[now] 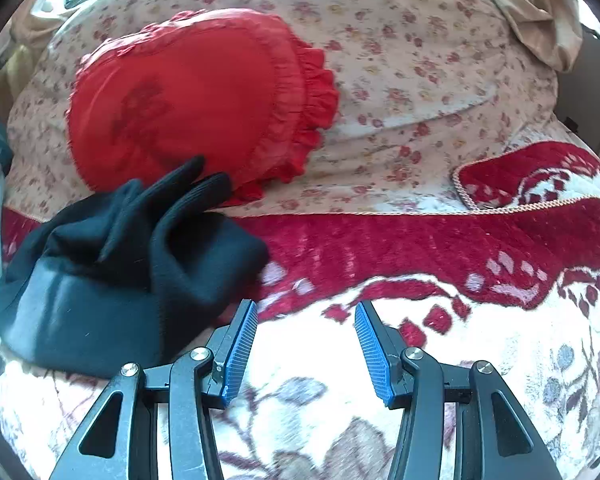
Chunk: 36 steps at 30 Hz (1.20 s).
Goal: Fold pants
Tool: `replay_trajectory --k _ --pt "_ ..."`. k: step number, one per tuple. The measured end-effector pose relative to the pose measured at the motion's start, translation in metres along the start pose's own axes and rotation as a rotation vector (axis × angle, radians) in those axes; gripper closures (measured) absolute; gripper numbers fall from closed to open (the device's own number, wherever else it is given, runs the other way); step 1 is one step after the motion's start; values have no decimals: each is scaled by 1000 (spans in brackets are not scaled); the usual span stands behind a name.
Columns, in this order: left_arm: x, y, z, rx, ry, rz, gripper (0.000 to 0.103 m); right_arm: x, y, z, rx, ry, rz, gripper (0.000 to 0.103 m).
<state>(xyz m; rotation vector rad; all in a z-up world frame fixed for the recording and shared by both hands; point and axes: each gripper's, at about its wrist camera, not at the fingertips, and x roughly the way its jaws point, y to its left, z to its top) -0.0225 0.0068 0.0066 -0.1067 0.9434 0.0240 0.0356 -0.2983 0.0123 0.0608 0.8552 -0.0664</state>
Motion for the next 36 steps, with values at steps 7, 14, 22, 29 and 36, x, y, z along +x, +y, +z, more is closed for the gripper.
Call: replay_trajectory --k 7,14,22,29,36 --pt "-3 0 -2 0 6 9 27 -11 20 -6 -42 -5 35 54" --pt "-1 1 -5 0 10 15 27 -4 39 -6 -71 15 27 54" --pt "4 3 -4 -14 17 18 27 0 43 -7 -73 22 23 54" --pt "4 4 -2 -16 18 11 27 0 44 -6 -74 19 21 54" --pt "4 5 -1 -20 20 7 27 -6 48 -4 -77 12 40 54"
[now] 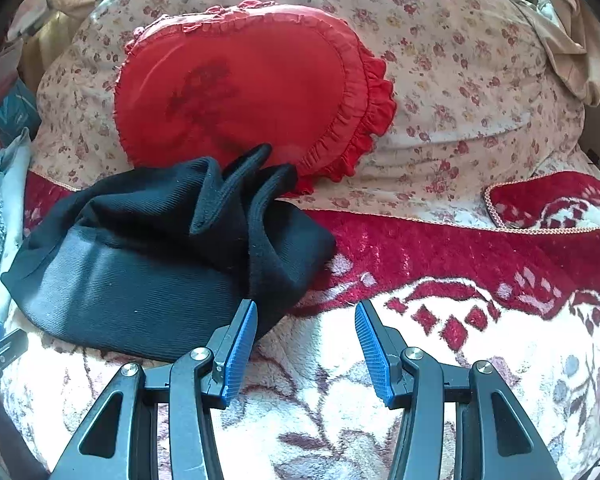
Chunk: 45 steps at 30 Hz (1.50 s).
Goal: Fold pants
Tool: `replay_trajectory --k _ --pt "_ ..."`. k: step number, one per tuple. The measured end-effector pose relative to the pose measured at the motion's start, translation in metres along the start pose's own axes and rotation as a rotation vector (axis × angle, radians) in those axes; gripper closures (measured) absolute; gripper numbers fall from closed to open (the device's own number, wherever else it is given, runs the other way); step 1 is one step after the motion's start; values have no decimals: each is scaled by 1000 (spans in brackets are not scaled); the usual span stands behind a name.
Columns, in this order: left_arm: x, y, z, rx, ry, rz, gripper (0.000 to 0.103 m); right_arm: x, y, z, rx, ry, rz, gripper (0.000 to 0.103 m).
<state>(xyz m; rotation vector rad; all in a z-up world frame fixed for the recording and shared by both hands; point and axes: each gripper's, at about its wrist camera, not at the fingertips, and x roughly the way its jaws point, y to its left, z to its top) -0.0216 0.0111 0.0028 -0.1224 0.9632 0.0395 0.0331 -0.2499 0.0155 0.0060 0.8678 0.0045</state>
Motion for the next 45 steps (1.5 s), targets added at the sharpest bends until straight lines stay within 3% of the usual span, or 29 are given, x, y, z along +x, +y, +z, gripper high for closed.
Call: replay_trajectory --k 45 --pt "6 38 6 -115 12 36 27 19 15 -3 -14 56 39 54"
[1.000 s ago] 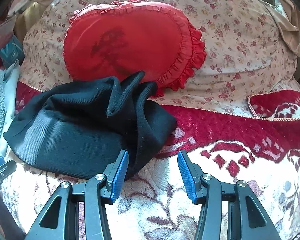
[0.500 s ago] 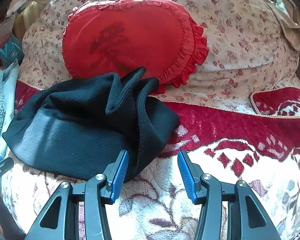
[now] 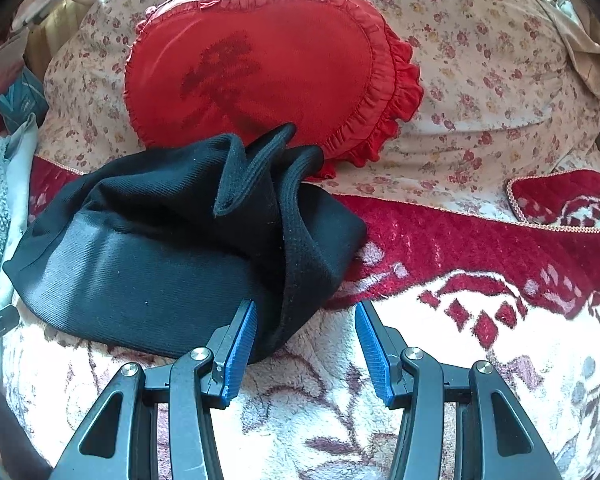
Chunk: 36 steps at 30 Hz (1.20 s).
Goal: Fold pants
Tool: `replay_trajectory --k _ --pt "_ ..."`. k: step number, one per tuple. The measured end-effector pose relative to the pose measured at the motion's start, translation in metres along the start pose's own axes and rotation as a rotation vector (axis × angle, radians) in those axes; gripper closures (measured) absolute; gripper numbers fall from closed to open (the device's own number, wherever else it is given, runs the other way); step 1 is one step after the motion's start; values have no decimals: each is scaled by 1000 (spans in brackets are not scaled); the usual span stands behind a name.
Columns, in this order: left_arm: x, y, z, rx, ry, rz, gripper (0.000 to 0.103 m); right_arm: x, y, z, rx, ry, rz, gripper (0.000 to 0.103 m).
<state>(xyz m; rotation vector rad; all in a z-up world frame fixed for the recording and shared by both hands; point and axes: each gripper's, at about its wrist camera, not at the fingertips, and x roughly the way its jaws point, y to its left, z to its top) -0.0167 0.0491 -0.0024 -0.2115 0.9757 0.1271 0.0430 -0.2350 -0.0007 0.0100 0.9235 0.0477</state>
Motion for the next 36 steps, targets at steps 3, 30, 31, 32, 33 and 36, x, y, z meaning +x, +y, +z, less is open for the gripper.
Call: replay_trajectory --k 3,30,31,32,33,36 --pt "1 0 0 -1 2 1 27 1 -1 -1 3 8 5 54" --pt "49 50 29 -223 67 -13 27 -12 -18 1 36 9 92 54" --pt "53 48 31 -218 75 -14 27 -17 -18 2 21 -15 73 54" --pt "56 46 34 -214 80 -16 27 -20 -19 5 10 -34 45 53" --pt "60 44 36 -209 81 -17 27 -18 -18 7 3 -40 28 53" --pt "65 41 41 -193 78 -15 27 5 -17 12 7 19 78 53"
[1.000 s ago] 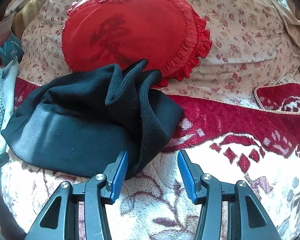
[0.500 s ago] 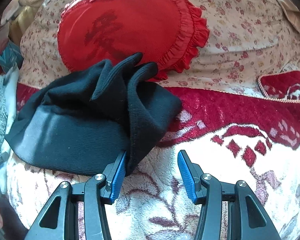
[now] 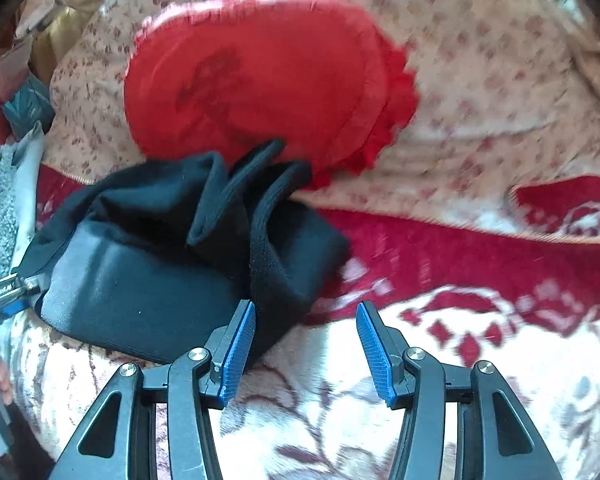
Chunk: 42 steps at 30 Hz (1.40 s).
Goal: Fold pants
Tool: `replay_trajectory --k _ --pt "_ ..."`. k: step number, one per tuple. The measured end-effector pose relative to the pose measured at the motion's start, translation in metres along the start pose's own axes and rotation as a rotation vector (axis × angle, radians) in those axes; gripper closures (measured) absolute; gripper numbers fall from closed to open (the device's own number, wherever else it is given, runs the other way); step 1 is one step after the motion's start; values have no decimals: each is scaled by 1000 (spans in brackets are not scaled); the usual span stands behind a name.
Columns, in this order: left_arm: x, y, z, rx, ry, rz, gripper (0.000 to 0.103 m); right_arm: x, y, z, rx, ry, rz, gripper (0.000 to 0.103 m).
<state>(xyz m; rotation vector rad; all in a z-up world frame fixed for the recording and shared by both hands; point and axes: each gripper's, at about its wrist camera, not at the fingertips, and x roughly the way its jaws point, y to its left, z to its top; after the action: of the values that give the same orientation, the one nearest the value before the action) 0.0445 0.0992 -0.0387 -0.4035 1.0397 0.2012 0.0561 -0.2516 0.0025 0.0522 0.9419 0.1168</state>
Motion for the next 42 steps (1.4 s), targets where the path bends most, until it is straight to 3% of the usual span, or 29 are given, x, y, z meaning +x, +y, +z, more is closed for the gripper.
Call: replay_trajectory --k 1,2,3,6,9,15,19,23,26,31,36,39,42 --pt "1 -1 1 4 -2 1 28 9 -1 1 21 14 54 54" --pt "1 -1 1 3 -3 -2 31 16 -3 1 41 26 85 65" --pt "1 0 1 -3 -8 -15 41 22 -4 0 50 44 78 83" --pt "-2 0 1 -5 -33 -8 82 21 -5 -7 51 16 89 92" --pt "-6 -3 2 5 -37 -32 87 10 -8 -11 53 -16 114 98" --pt "-44 -1 -4 41 -88 -62 88 -17 -11 -11 72 -53 170 99" --pt "-66 12 -18 51 -90 -68 88 -42 -15 -28 69 -46 200 99" --pt "-47 25 -42 70 -1 -17 88 -46 -11 -58 25 16 205 99" --pt "-37 34 -49 39 42 -21 87 -23 -4 -73 -2 133 176 98" --pt "-67 37 -45 53 -3 18 82 -61 -8 -59 -23 42 155 88" --pt "-106 37 -42 63 -106 81 82 -97 1 -41 -57 -41 260 88" --pt "-111 31 -36 79 -119 55 82 -89 15 -36 -64 -4 361 88" --pt "-99 10 -37 136 -99 50 82 -58 27 -36 -73 72 337 88"
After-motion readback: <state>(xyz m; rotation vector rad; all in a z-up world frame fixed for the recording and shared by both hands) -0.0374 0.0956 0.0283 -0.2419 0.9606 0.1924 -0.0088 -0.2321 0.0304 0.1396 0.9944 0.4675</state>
